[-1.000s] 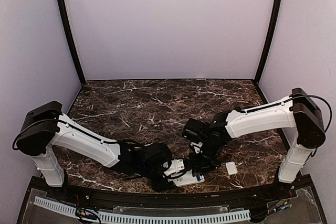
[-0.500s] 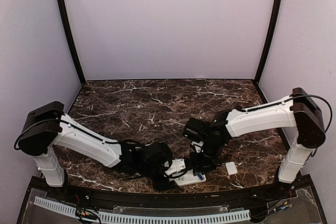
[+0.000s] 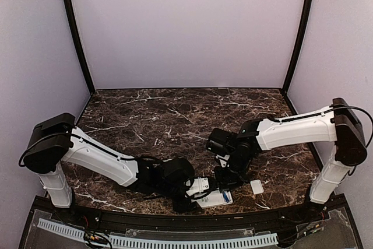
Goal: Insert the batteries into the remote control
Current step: Place the battery in the battery compartment.
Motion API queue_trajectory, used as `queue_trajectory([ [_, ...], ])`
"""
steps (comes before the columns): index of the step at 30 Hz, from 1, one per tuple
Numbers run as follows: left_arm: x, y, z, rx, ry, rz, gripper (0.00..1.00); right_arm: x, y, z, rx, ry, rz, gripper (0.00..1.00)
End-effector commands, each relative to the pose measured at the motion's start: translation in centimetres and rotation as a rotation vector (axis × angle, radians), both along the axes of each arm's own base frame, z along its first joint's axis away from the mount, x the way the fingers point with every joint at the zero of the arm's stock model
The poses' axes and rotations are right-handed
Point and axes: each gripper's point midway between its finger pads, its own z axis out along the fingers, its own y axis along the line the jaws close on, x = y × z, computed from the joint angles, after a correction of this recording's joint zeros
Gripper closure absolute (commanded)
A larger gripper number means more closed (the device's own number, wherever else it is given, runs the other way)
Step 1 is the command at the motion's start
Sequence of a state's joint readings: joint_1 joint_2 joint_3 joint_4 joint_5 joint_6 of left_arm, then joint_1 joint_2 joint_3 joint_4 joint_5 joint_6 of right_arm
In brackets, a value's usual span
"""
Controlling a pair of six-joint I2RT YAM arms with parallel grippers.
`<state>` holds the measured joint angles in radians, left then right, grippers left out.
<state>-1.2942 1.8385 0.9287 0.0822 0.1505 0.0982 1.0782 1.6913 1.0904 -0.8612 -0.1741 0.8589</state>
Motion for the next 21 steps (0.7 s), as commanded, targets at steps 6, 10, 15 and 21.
queue_trajectory([
  [6,-2.7,5.5,-5.9,0.251,0.115,-0.014,1.00,-1.7,-0.4,0.5,0.085,0.056,-0.034,0.76],
  [10,-2.6,5.7,-5.8,0.246,0.110,-0.006,0.98,-2.2,-0.6,0.4,0.125,0.073,-0.043,0.77],
  [15,-2.6,5.6,-5.4,0.232,0.108,-0.009,0.96,-2.3,-0.9,0.1,0.134,0.078,-0.050,0.80],
  [21,-2.7,5.6,-5.5,0.234,0.109,-0.009,0.95,-2.5,-0.8,-0.7,0.123,0.099,-0.048,0.84],
])
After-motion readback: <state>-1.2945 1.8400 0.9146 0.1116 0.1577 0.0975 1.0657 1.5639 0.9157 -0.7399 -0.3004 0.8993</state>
